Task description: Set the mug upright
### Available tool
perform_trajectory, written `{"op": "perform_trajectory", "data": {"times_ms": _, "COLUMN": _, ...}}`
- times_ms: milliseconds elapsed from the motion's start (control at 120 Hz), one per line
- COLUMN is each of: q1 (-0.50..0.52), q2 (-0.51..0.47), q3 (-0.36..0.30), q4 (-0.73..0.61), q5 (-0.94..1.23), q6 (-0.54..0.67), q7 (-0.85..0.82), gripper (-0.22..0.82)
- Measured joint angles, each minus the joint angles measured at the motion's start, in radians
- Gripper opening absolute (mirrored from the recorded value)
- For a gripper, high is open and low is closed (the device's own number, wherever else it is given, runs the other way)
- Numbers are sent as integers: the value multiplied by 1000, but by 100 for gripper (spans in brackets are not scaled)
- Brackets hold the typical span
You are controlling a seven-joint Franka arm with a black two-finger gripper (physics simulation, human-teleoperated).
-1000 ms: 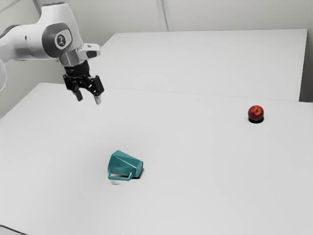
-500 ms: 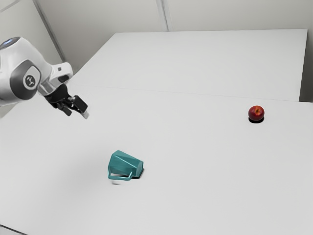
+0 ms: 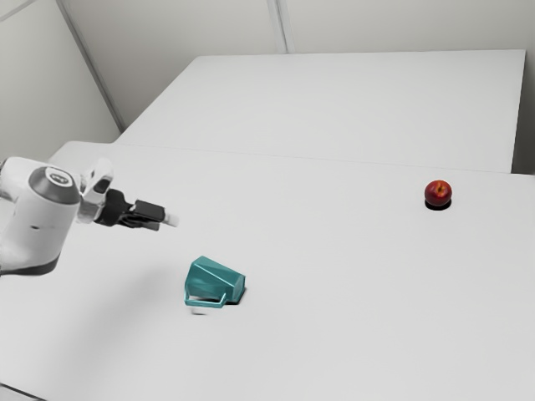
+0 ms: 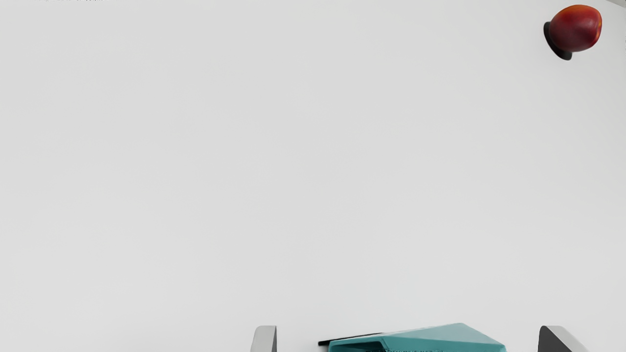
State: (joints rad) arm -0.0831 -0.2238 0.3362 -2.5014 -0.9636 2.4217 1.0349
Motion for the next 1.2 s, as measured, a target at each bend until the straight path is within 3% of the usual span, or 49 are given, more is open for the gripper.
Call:
{"op": "perform_trajectory", "data": {"times_ms": 342, "q1": 47, "q2": -92, "q3": 1, "q4": -177, "q5": -79, "q6": 12, "q7": 335, "gripper": 58}}
{"op": "perform_trajectory", "data": {"times_ms": 733, "q1": -20, "q2": -13, "q3": 0, "q4": -192, "q5": -211, "q6": 16, "q7": 604, "gripper": 58}}
{"op": "perform_trajectory", "data": {"times_ms": 1200, "q1": -119, "q2": 41, "q3": -4, "q4": -210, "q5": -354, "q6": 30, "q7": 778, "gripper": 55}}
